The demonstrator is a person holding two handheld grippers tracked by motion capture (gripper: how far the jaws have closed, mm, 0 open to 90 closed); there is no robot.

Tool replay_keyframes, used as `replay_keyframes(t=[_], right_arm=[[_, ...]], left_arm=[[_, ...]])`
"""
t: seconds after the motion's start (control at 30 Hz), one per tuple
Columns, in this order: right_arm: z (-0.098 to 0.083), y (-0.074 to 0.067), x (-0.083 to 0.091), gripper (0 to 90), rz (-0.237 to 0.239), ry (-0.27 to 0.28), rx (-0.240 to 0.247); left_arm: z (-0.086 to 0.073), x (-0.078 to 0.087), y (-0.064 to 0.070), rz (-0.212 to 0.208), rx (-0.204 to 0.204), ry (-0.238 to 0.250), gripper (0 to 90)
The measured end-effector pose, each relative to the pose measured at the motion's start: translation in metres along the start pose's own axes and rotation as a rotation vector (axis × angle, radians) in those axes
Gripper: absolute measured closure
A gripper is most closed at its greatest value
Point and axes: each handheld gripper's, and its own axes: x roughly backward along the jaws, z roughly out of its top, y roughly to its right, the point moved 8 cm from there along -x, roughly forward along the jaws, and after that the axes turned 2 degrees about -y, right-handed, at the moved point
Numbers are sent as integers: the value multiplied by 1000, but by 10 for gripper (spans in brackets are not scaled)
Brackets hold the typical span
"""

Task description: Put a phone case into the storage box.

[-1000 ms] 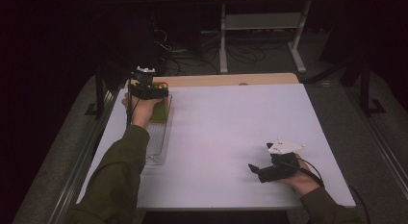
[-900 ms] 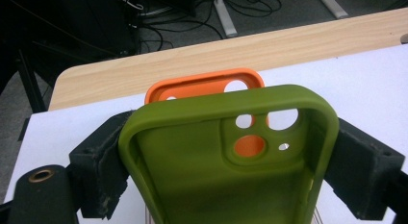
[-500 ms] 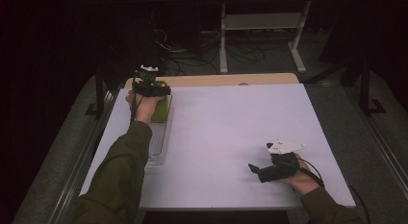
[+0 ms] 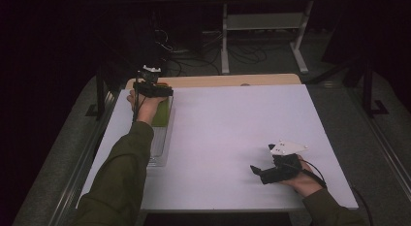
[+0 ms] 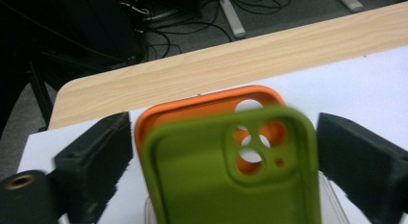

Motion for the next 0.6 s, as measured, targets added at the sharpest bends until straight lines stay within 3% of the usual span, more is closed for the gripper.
replay_keyframes(t=[0.27,0.6], right_arm=[[1,-1,0,8,7,4,-12],[0,1,0,8,-1,2,4]], left_arm=[[2,7,-3,-33,-9,4,23],[2,29,-1,-169,-67,7,9]])
